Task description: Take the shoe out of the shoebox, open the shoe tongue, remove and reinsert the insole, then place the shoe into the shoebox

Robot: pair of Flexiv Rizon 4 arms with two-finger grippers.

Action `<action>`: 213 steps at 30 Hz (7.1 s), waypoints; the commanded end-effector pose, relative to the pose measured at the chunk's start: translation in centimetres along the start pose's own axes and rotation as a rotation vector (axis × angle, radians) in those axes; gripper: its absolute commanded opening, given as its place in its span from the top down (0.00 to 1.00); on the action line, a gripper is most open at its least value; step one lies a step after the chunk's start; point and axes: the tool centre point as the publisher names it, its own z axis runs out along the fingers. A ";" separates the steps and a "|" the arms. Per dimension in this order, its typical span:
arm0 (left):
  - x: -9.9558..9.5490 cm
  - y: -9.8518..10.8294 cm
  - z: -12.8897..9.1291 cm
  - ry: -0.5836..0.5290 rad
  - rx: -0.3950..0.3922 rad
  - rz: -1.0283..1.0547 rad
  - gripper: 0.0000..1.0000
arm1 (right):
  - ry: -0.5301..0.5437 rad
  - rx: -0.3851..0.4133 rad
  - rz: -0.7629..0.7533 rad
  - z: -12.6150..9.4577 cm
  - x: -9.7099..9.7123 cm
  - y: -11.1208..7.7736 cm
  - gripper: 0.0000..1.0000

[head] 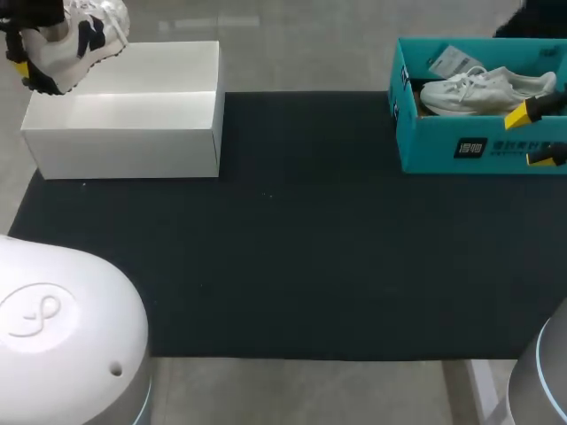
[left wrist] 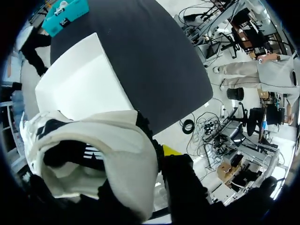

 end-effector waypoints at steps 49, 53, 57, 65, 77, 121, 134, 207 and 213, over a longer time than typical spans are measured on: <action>-4.4 2.9 3.3 -0.137 -0.160 1.070 1.00 | -0.002 -0.001 0.001 0.1 0.0 0.0 0.00; -5.2 3.5 3.2 -0.119 -0.183 1.095 1.00 | -0.002 -0.001 0.001 0.1 0.0 0.0 0.00; -5.9 4.5 3.2 -0.106 -0.202 1.158 1.00 | -0.002 -0.001 0.001 0.1 0.0 0.0 0.00; -7.9 6.1 5.0 -0.120 -0.249 1.192 1.00 | -0.002 -0.001 0.001 0.1 0.0 0.0 0.00; -9.0 6.7 9.0 -0.102 -0.192 1.213 1.00 | -0.002 -0.001 0.001 0.1 0.0 0.0 0.00; -9.9 2.9 22.3 0.033 -0.184 1.288 0.38 | -0.002 -0.001 0.001 0.1 0.0 0.0 0.00; -8.7 2.8 16.7 -0.070 -0.153 1.297 0.00 | -0.002 -0.001 0.001 0.1 0.0 0.0 0.00; -0.8 -3.5 -5.2 -0.283 -0.029 0.827 0.00 | -0.306 0.054 -0.059 -3.0 -3.0 6.2 0.00; -0.8 -3.5 -5.2 -0.283 -0.029 0.827 0.00 | -0.480 -0.029 -0.051 -4.8 -6.7 10.3 0.00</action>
